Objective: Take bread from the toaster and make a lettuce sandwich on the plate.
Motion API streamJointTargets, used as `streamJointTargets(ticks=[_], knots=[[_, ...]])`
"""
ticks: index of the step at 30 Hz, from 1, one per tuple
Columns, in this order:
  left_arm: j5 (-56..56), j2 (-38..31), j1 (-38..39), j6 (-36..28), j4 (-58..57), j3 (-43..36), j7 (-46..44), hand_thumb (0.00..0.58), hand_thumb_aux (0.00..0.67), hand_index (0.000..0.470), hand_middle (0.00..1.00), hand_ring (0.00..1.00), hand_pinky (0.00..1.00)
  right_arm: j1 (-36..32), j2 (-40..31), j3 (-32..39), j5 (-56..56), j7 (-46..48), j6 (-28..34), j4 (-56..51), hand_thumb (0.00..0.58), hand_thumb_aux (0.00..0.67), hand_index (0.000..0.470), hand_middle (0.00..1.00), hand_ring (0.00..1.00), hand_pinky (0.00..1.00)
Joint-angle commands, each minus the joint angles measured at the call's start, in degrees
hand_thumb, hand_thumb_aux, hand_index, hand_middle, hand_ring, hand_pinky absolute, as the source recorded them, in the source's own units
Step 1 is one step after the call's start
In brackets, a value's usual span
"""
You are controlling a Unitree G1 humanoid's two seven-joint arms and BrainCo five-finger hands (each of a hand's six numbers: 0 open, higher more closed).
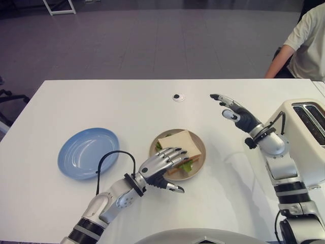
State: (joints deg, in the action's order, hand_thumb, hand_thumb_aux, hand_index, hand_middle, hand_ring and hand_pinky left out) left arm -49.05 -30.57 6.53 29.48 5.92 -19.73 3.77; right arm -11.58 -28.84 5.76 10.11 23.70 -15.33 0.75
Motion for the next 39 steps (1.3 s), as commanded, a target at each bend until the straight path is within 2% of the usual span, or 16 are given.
streamJointTargets(ticks=[1,5,6,7,8,9,10,14,17,18,19,21,24,33,37,39], knots=[[8.8,0.5,1.3,1.0,10.2,6.2,0.9,0.000,0.000,0.000,0.00,0.00,0.00,9.4,-8.2,-0.6,4.2,4.2,-6.4,10.3,0.000,0.000,0.000,0.00,0.00,0.00],[25.3,-0.9,5.8,1.9,21.4,14.0,-2.0,0.000,0.000,0.000,0.00,0.00,0.00,17.4,-13.7,-3.2,2.4,7.8,-10.4,19.6,0.000,0.000,0.000,0.00,0.00,0.00],[25.9,-2.5,7.8,2.3,22.1,16.6,-3.0,0.000,0.000,0.000,0.00,0.00,0.00,19.3,-15.0,-3.9,1.3,9.0,-10.7,21.2,0.000,0.000,0.000,0.12,0.12,0.12],[24.8,-4.1,9.7,2.8,21.6,18.8,-4.1,0.265,0.176,0.123,0.36,0.36,0.36,21.0,-15.9,-4.1,0.9,9.9,-11.0,22.3,0.212,0.137,0.096,0.81,0.81,0.81],[21.6,-6.0,12.1,3.7,19.8,20.9,-4.6,0.482,0.394,0.276,0.86,0.86,0.86,22.5,-16.5,-3.6,0.9,10.8,-11.2,22.8,0.408,0.305,0.214,0.89,0.89,0.89],[18.4,-8.2,14.9,5.0,17.5,22.7,-5.2,0.580,0.670,0.470,1.00,1.00,1.00,23.7,-16.5,-2.2,2.3,11.2,-11.6,22.7,0.535,0.483,0.339,0.94,0.94,0.94],[16.0,-10.1,17.3,6.1,15.8,23.8,-6.0,0.580,0.670,0.470,1.00,1.00,1.00,24.2,-16.0,-0.6,4.3,11.2,-12.0,22.2,0.564,0.557,0.391,0.95,0.95,0.95],[10.4,-13.4,22.5,9.8,13.6,25.2,-7.2,0.580,0.670,0.470,1.00,1.00,1.00,23.8,-11.4,6.3,14.9,7.5,-13.5,17.7,0.571,0.586,0.411,0.92,0.92,0.92],[4.2,-12.0,20.5,10.7,10.1,20.7,-6.4,0.580,0.670,0.470,1.00,1.00,1.00,21.6,-7.5,11.6,25.1,1.6,-14.6,9.7,0.580,0.670,0.470,0.92,0.92,0.92],[0.7,-10.9,18.4,10.4,7.9,18.3,-5.5,0.580,0.670,0.470,1.00,1.00,1.00,20.4,-6.3,13.5,28.9,-1.1,-14.9,5.8,0.580,0.670,0.470,0.92,0.92,0.92],[-3.3,-9.9,15.8,9.8,5.1,15.7,-4.4,0.580,0.670,0.470,1.00,1.00,1.00,19.1,-4.9,15.3,31.8,-3.9,-15.0,1.5,0.577,0.625,0.439,0.92,0.92,0.92],[-9.9,-8.1,10.1,8.3,-1.0,11.0,-1.6,0.580,0.670,0.470,1.00,1.00,1.00,16.4,-2.4,18.4,36.2,-9.2,-15.0,-6.5,0.577,0.620,0.435,0.93,0.93,0.93],[-17.7,-5.3,-0.3,6.0,-12.3,4.3,4.8,0.580,0.670,0.470,1.00,1.00,1.00,11.0,0.9,22.3,40.9,-17.1,-13.1,-18.4,0.580,0.670,0.470,0.95,0.95,0.95],[-21.3,-1.2,-26.1,-0.6,-41.2,-5.7,20.7,0.580,0.670,0.470,1.00,1.00,1.00,-9.3,9.8,23.4,37.8,-30.0,-5.0,-43.2,0.580,0.670,0.470,0.95,0.95,0.95],[-19.6,-0.9,-29.7,-1.2,-45.8,-8.7,25.9,0.580,0.670,0.470,1.00,1.00,1.00,-15.1,11.9,24.8,37.2,-34.6,-6.1,-49.2,0.573,0.599,0.420,0.95,0.95,0.95],[-17.9,-1.9,-29.2,-0.1,-44.3,-9.0,28.0,0.580,0.670,0.470,1.00,1.00,1.00,-14.9,10.9,25.2,36.9,-37.0,-7.8,-47.6,0.574,0.604,0.424,0.95,0.95,0.95]])
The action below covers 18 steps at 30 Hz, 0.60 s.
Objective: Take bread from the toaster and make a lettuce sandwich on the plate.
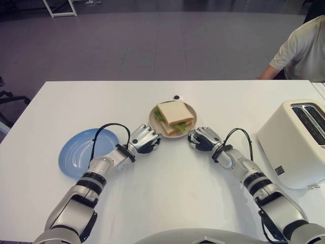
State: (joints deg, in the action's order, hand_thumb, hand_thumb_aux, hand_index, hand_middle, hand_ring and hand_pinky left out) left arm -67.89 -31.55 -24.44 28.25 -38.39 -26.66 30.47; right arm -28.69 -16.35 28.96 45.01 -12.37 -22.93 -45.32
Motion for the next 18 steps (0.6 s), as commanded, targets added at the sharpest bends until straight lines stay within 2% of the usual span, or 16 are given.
streamJointTargets(ticks=[1,3,4,5,6,7,8,10,11,12,13,14,15,16,17,18], knots=[[1.9,-1.8,2.3,1.5,1.7,-1.8,2.2,0.580,0.670,0.470,1.00,1.00,1.00,2.6,-2.3,1.8,1.6,-2.0,-1.2,0.2,0.565,0.562,0.394,0.95,0.95,0.95],[4.7,-3.8,4.8,2.3,7.5,0.0,2.7,0.580,0.670,0.470,1.00,1.00,1.00,4.2,-3.7,0.7,0.0,-2.8,-3.0,4.9,0.470,0.378,0.265,0.96,0.96,0.96],[7.2,-5.3,7.6,2.7,13.3,2.0,1.9,0.580,0.670,0.470,1.00,1.00,1.00,6.1,-5.2,-0.7,-1.8,-2.4,-4.5,9.9,0.379,0.276,0.194,0.95,0.95,0.95],[10.7,-6.8,11.6,3.0,21.4,4.8,-0.1,0.564,0.557,0.391,1.00,1.00,1.00,8.9,-7.3,-2.6,-3.9,-1.8,-6.2,16.1,0.164,0.102,0.072,0.95,0.95,0.95],[14.1,-7.9,15.7,2.8,28.9,7.4,-2.3,0.511,0.439,0.308,1.00,1.00,1.00,11.7,-9.3,-4.6,-6.1,-0.9,-7.5,21.8,0.000,0.000,0.000,0.91,0.91,0.91],[17.1,-8.6,19.4,2.4,35.3,9.6,-4.4,0.449,0.352,0.247,0.88,0.88,0.88,14.2,-11.1,-6.6,-8.4,0.1,-8.5,26.6,0.000,0.000,0.000,0.91,0.91,0.91],[20.1,-8.7,22.9,2.0,40.6,11.5,-5.8,0.438,0.339,0.238,0.83,0.83,0.83,16.5,-12.4,-8.8,-10.7,0.9,-9.0,30.4,0.000,0.000,0.000,0.90,0.90,0.90],[25.7,-7.7,28.6,1.4,46.8,14.2,-7.8,0.297,0.202,0.142,0.56,0.56,0.56,19.2,-13.5,-12.3,-14.4,1.6,-9.1,33.2,0.000,0.000,0.000,0.71,0.71,0.71],[28.5,-6.6,31.0,1.2,48.4,15.2,-8.6,0.237,0.155,0.109,0.30,0.30,0.30,19.6,-12.9,-13.7,-16.8,1.8,-9.3,32.1,0.000,0.000,0.000,0.48,0.48,0.48],[31.8,-5.3,32.6,1.3,49.0,15.8,-9.5,0.205,0.131,0.092,0.11,0.11,0.11,19.9,-11.7,-14.8,-19.9,2.3,-9.7,30.8,0.000,0.000,0.000,0.11,0.11,0.11],[36.2,-3.5,33.5,1.8,48.6,15.8,-10.6,0.179,0.113,0.079,0.00,0.00,0.00,20.2,-9.9,-15.7,-24.0,3.4,-10.6,29.4,0.000,0.000,0.000,0.00,0.00,0.00],[40.9,-1.7,33.8,2.5,47.8,15.5,-11.9,0.144,0.089,0.063,0.00,0.00,0.00,20.5,-8.4,-16.1,-27.5,4.6,-11.5,28.3,0.000,0.000,0.000,0.00,0.00,0.00],[47.2,0.5,33.9,3.8,46.2,14.3,-14.2,0.148,0.092,0.065,0.00,0.00,0.00,20.7,-6.7,-16.0,-31.1,6.6,-12.8,26.9,0.000,0.000,0.000,0.00,0.00,0.00],[51.6,2.2,34.0,5.0,44.9,13.5,-16.1,0.198,0.126,0.088,0.00,0.00,0.00,20.8,-5.5,-15.7,-33.7,8.7,-14.0,25.9,0.000,0.000,0.000,0.00,0.00,0.00],[54.3,3.2,34.2,5.9,43.7,12.9,-18.0,0.190,0.121,0.085,0.00,0.00,0.00,20.9,-4.4,-15.3,-36.7,11.2,-15.0,25.7,0.000,0.000,0.000,0.00,0.00,0.00],[56.3,3.8,34.4,6.9,42.7,12.6,-19.7,0.083,0.050,0.035,0.00,0.00,0.00,21.2,-3.6,-15.2,-39.9,13.8,-15.8,25.8,0.000,0.000,0.000,0.00,0.00,0.00]])
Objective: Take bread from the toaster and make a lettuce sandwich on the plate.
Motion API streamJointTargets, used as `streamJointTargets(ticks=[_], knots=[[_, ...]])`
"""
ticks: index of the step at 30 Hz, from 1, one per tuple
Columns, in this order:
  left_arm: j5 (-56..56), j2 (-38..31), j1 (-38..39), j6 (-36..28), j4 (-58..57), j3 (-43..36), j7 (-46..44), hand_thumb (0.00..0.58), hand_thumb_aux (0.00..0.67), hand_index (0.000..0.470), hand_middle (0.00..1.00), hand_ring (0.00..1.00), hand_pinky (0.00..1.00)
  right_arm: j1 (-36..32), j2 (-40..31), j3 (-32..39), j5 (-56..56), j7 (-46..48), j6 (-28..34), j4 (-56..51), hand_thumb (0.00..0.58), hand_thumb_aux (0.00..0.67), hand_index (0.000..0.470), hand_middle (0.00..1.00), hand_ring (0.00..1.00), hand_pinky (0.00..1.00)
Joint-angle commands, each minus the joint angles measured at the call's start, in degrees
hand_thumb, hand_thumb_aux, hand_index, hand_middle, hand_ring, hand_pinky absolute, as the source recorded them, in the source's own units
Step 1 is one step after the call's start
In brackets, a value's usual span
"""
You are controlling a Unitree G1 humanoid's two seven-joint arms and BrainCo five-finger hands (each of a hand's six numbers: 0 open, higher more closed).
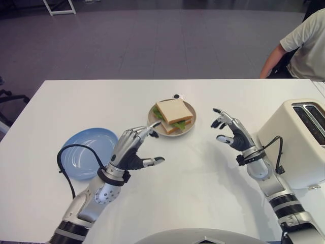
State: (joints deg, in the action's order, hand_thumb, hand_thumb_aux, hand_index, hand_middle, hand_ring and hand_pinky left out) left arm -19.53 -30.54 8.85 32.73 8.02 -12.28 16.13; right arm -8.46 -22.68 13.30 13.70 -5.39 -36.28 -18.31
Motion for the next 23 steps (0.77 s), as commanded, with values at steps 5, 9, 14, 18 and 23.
streamJointTargets(ticks=[5,9,14,18,23], knots=[[21.5,5.7,2.5,4.6,-4.7,-1.1,-14.2,0.000,0.000,0.000,0.00,0.00,0.00,2.1,4.5,-2.8,-21.4,16.3,-2.2,0.9,0.000,0.000,0.000,0.00,0.00,0.00],[21.6,7.4,2.9,5.1,-6.0,-0.7,-18.5,0.000,0.000,0.000,0.00,0.00,0.00,2.9,5.2,-5.2,-25.6,20.9,-1.0,1.8,0.000,0.000,0.000,0.00,0.00,0.00],[19.2,9.2,2.9,4.4,-7.4,0.7,-20.9,0.000,0.000,0.000,0.00,0.00,0.00,2.9,6.0,-6.8,-24.9,23.4,-0.9,1.4,0.000,0.000,0.000,0.00,0.00,0.00],[18.0,10.5,3.5,4.5,-7.0,2.1,-21.6,0.000,0.000,0.000,0.00,0.00,0.00,2.2,6.7,-7.7,-24.2,25.0,-0.7,0.7,0.000,0.000,0.000,0.00,0.00,0.00],[16.0,11.6,3.5,5.1,-7.3,3.3,-22.1,0.000,0.000,0.000,0.00,0.00,0.00,2.5,7.2,-8.8,-23.4,25.7,-0.7,0.5,0.000,0.000,0.000,0.00,0.00,0.00]])
